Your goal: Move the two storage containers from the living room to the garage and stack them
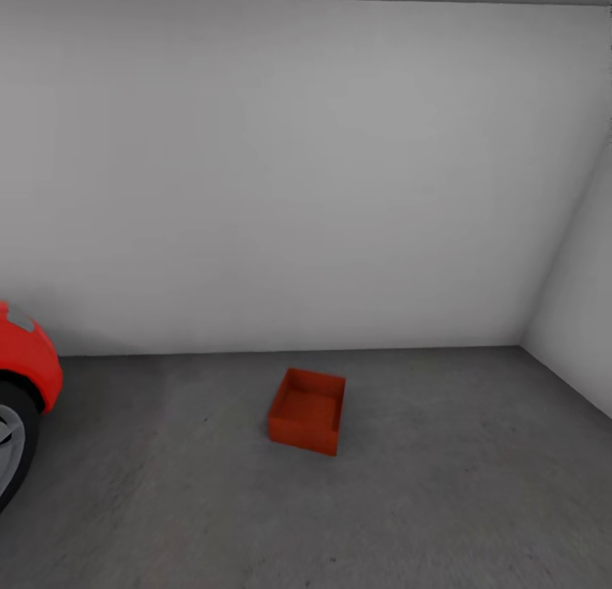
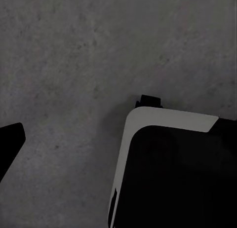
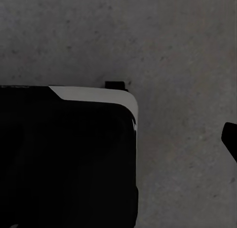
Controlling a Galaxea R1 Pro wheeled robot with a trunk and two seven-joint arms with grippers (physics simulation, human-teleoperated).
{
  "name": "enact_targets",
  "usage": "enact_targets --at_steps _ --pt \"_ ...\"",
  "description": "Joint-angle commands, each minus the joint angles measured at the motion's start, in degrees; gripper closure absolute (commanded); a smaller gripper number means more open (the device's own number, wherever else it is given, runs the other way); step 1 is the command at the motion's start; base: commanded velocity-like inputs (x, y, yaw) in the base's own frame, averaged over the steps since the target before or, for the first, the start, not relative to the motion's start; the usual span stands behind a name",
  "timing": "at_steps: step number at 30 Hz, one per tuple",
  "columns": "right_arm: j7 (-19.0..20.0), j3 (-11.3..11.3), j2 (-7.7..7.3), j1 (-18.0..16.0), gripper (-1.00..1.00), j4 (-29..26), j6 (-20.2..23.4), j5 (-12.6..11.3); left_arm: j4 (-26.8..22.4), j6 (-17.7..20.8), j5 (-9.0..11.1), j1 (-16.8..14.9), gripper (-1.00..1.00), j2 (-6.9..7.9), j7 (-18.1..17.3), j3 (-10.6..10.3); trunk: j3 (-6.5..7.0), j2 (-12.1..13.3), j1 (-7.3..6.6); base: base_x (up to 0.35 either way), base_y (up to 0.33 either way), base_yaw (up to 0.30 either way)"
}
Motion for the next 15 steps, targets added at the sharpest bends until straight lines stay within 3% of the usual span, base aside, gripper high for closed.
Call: enact_targets --at_steps 1,15 --pt "-0.1 0.5 0.03 0.0 -1.0 0.2 -0.4 -0.5 0.0 -0.1 0.4 0.0 -1.0 0.0 0.1 -0.5 0.02 -0.1 0.01 0.0 0.0 0.0" --pt "-0.1 0.5 0.02 0.1 -1.0 0.2 -0.6 -0.5 0.0 -0.2 0.4 0.0 -1.0 0.0 0.1 -0.5 1.34 -0.1 0.01 0.0 0.0 0.0"
